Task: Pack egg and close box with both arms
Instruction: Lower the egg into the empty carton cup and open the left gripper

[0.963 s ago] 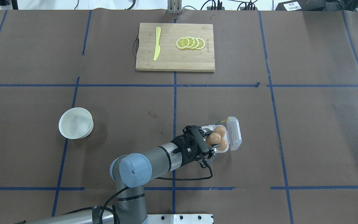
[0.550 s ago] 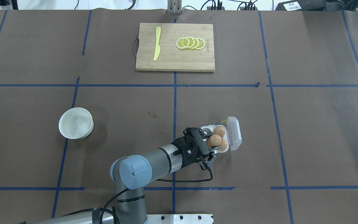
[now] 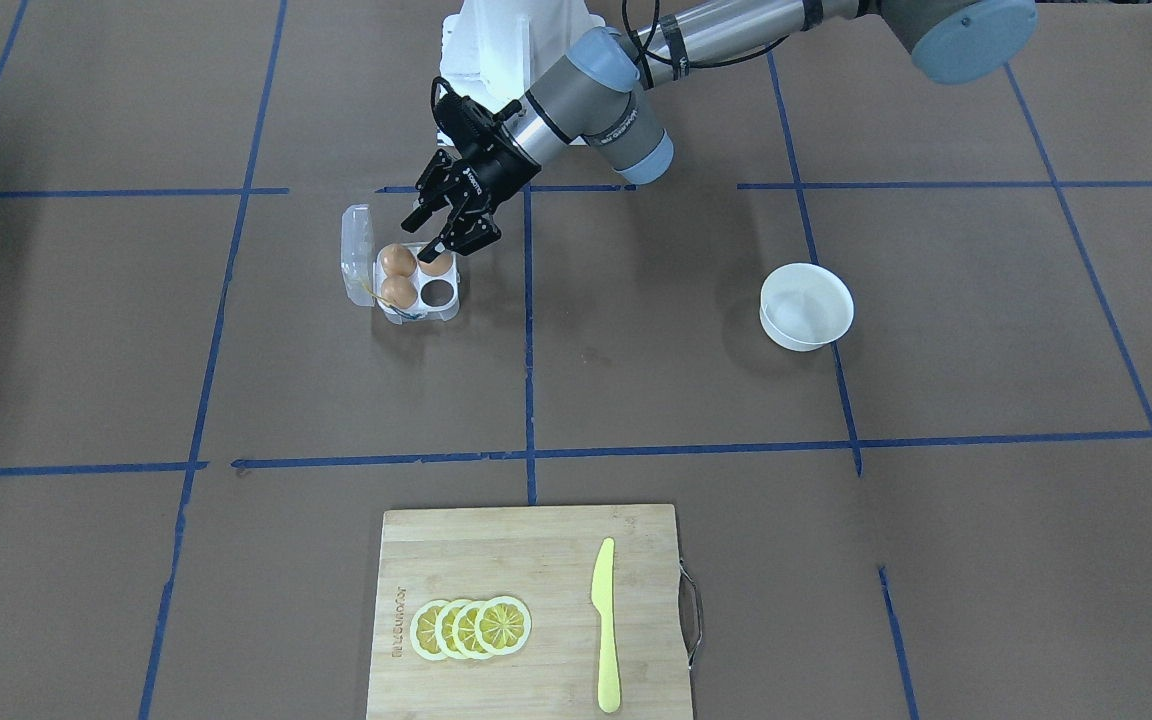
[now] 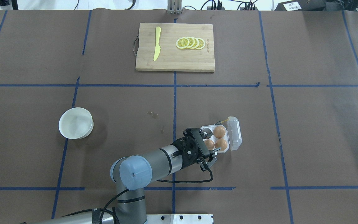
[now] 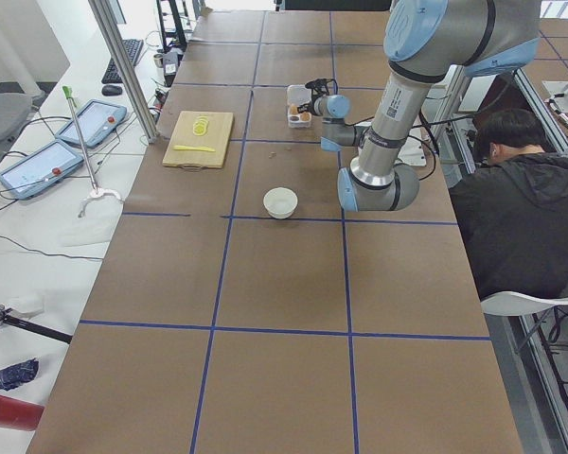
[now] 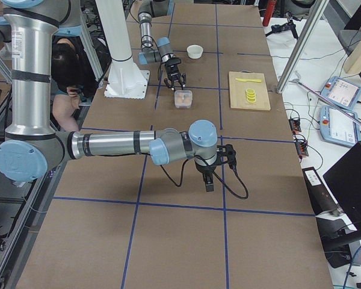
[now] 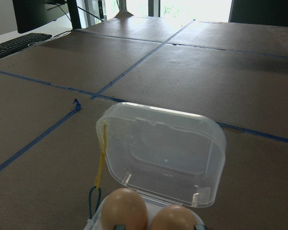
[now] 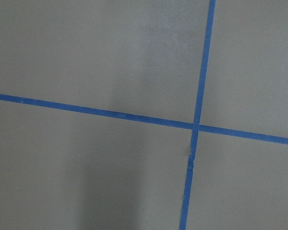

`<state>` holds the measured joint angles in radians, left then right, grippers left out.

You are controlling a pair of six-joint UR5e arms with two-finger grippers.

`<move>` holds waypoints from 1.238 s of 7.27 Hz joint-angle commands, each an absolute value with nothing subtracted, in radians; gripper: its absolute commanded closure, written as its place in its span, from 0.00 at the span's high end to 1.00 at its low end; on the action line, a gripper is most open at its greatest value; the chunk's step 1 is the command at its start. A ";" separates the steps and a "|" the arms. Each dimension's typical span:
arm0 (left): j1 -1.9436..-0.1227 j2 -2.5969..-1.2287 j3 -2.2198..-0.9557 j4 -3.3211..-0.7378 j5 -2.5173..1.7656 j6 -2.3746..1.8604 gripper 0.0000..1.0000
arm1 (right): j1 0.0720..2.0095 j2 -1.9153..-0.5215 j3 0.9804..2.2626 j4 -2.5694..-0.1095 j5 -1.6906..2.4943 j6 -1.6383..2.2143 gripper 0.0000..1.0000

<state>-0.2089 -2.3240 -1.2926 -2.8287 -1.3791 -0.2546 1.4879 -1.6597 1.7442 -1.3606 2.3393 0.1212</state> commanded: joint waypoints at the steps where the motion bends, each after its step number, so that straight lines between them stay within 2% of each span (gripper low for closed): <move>1: -0.209 -2.324 -1.293 -2.829 -1.379 -0.255 0.61 | 1.488 -1.661 1.744 -1.361 2.339 0.121 1.00; 2: -0.210 -2.324 -1.296 -2.829 -1.379 -0.255 0.62 | 1.488 -1.661 1.744 -1.361 2.339 0.121 1.00; 3: -0.210 -2.324 -1.301 -2.830 -1.379 -0.255 0.67 | 1.488 -1.661 1.744 -1.361 2.339 0.121 1.00; 4: -0.216 -2.324 -1.305 -2.830 -1.381 -0.264 0.87 | 1.488 -1.661 1.744 -1.361 2.339 0.121 1.00; 5: -0.219 -2.321 -1.328 -2.829 -1.397 -0.328 0.99 | 1.488 -1.663 1.744 -1.361 2.339 0.121 1.00; 9: -0.290 -2.287 -1.405 -2.704 -1.492 -0.455 0.99 | 1.488 -1.669 1.744 -1.361 2.342 0.121 1.00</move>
